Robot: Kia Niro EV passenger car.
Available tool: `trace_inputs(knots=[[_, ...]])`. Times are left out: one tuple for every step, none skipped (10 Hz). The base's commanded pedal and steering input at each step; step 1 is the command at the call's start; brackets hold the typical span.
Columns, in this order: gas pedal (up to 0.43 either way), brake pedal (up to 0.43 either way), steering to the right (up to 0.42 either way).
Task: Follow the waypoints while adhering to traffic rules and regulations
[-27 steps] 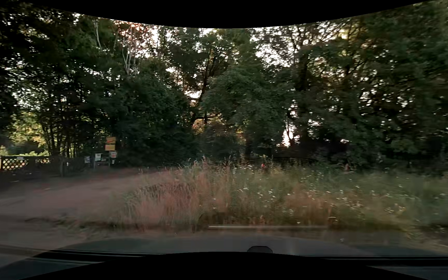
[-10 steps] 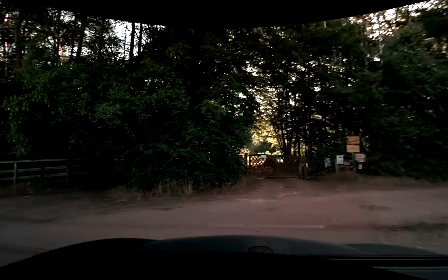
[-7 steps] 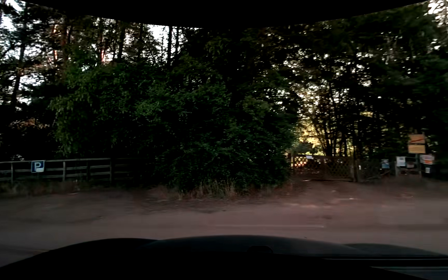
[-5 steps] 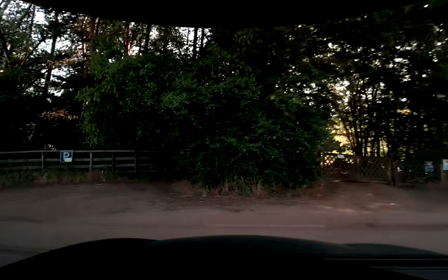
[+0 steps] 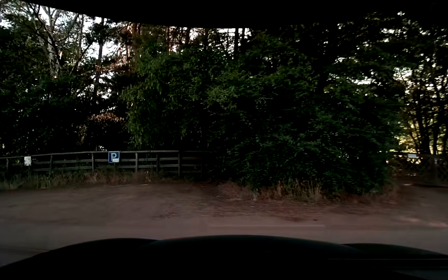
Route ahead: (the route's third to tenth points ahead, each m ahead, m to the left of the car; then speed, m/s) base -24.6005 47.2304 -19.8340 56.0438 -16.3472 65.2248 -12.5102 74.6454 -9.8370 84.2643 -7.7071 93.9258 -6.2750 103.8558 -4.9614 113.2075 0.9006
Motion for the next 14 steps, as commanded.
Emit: trace_inputs(knots=[[0.0,0.244,-0.906],[0.0,0.244,-0.897],[0.0,0.244,-0.888],[0.0,0.244,-0.879],[0.0,0.244,-0.873],[0.0,0.244,-0.871],[0.0,0.238,-0.871],[0.0,0.238,-0.871],[0.0,0.238,-0.871],[0.0,0.238,-0.871],[0.0,0.238,-0.871],[0.0,0.244,-0.871],[0.0,0.244,-0.871],[0.0,0.244,-0.871]])
